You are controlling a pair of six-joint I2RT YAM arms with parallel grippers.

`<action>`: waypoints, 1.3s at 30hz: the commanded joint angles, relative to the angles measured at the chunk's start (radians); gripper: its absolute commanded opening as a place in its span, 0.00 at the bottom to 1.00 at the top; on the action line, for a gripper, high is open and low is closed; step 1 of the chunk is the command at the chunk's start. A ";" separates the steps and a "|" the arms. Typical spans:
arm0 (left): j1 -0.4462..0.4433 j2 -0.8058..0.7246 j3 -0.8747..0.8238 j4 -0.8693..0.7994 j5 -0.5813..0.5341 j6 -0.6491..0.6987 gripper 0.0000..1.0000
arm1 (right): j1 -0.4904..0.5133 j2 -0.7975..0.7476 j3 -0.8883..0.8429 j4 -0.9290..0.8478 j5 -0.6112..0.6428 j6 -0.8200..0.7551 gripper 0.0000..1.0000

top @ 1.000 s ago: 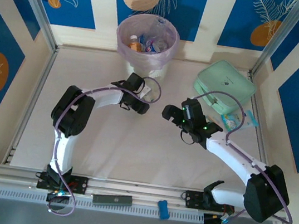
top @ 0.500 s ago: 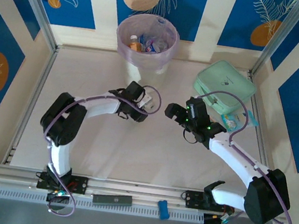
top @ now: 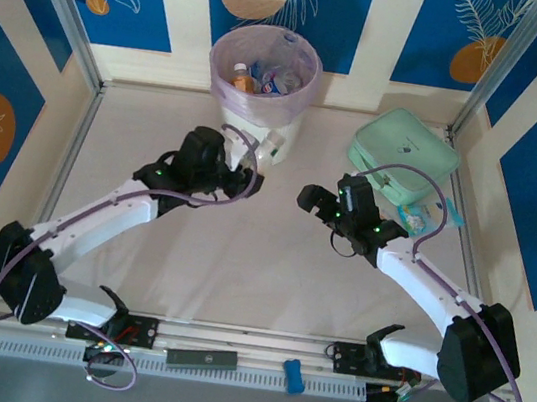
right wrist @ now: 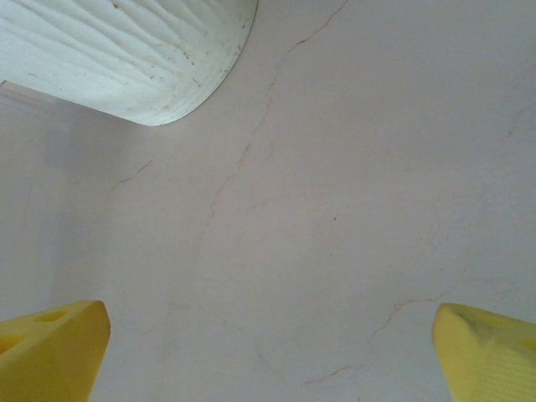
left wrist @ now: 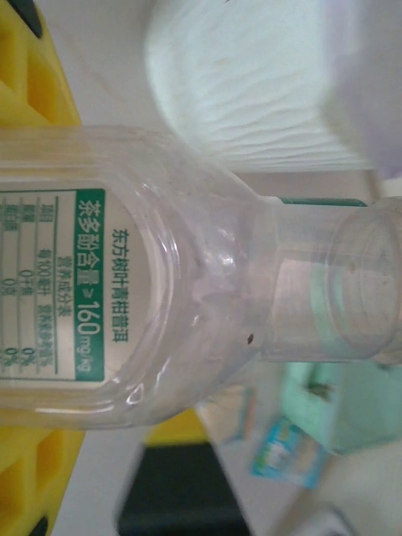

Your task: Put the plastic bottles in the bin

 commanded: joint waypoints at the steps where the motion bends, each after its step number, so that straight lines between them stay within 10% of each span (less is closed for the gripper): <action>1: -0.004 -0.017 0.108 0.041 -0.034 0.012 0.39 | -0.007 0.002 -0.016 0.033 -0.029 0.017 0.99; 16: 0.095 0.296 0.622 0.070 -0.209 0.141 0.36 | -0.009 -0.049 -0.064 0.034 -0.020 0.029 0.99; 33: 0.255 0.917 1.422 -0.405 -0.155 -0.023 0.38 | -0.013 -0.071 -0.093 0.043 -0.015 0.040 0.99; 37: 0.263 0.925 1.413 -0.423 -0.139 -0.060 0.46 | -0.015 -0.065 -0.092 0.044 -0.009 0.037 0.99; 39: 0.263 0.918 1.410 -0.427 -0.129 -0.078 0.66 | -0.015 -0.054 -0.094 0.051 -0.008 0.036 0.99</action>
